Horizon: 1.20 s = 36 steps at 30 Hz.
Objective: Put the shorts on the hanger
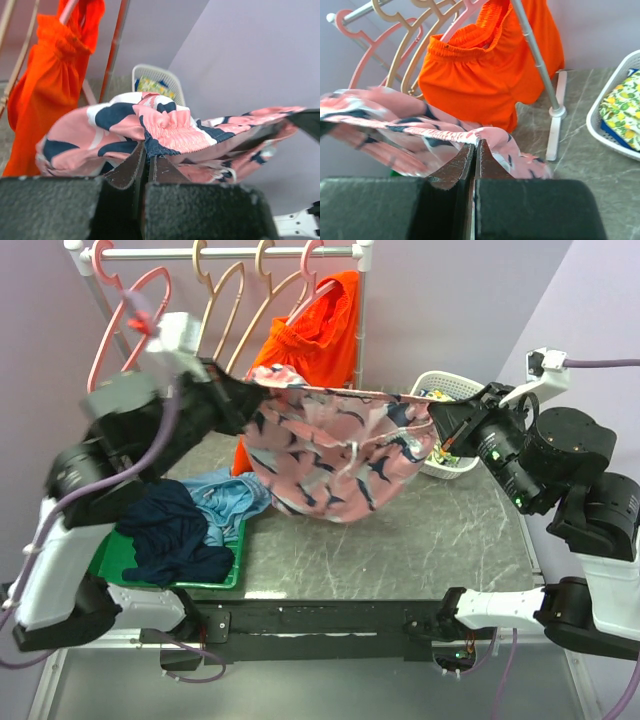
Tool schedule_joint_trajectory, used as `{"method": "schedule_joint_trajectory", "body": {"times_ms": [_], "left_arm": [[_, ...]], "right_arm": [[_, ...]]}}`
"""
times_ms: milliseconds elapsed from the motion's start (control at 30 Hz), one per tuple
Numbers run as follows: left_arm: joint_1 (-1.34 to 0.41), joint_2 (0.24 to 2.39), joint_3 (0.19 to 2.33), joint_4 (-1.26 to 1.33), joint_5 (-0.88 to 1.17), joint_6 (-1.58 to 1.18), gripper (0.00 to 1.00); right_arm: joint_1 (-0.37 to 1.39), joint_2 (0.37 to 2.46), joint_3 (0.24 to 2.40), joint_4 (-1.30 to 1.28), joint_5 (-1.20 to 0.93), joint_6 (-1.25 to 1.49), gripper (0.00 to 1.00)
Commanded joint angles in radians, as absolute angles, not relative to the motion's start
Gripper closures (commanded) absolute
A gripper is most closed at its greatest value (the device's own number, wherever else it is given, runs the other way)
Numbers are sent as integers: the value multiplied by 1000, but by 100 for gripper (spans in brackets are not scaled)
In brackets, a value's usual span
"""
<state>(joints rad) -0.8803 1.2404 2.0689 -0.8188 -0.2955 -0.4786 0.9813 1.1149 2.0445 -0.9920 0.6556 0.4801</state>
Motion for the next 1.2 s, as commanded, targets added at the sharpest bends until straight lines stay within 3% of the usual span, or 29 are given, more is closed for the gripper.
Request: {"method": "schedule_joint_trajectory", "body": {"times_ms": [0, 167, 233, 300, 467, 567, 633, 667, 733, 767, 800, 833, 867, 967, 1167], "left_arm": [[-873, 1261, 2086, -873, -322, -460, 99], [-864, 1210, 1880, -833, -360, -505, 99], [-853, 1180, 1745, -792, -310, -547, 99], [-841, 1126, 1480, -683, -266, -584, 99], [-805, 1106, 900, -337, -43, -693, 99], [-831, 1135, 790, -178, 28, -693, 99], [-851, 1132, 793, -199, 14, -654, 91], [-856, 1112, 807, -210, 8, -640, 85], [-857, 1083, 836, -262, 11, -592, 65], [-856, 1051, 880, -282, 14, -577, 56], [-856, 1034, 906, -307, 15, -563, 41], [-857, 1014, 937, -351, 11, -534, 36], [-856, 978, 1009, -373, 3, -522, 34], [-854, 918, 1176, -423, -110, -467, 28], [-778, 1009, 1535, -469, -314, -339, 24]], "right_arm": [[973, 1103, 2085, -1015, 712, 413, 100], [963, 1082, 1930, -1042, 727, 495, 100], [931, 1033, 1748, -1005, 687, 558, 100], [858, 993, 1525, -964, 634, 595, 100], [628, 925, 1015, -675, 290, 640, 100], [600, 971, 889, -594, 204, 669, 100], [600, 979, 855, -560, 178, 683, 100], [601, 976, 839, -555, 178, 683, 94], [601, 956, 844, -564, 186, 680, 85], [600, 948, 862, -572, 190, 680, 73], [600, 943, 873, -583, 199, 678, 66], [601, 930, 883, -601, 199, 673, 61], [601, 924, 903, -609, 199, 672, 51], [603, 902, 929, -632, 196, 670, 39], [609, 887, 948, -643, 195, 661, 35]]}}
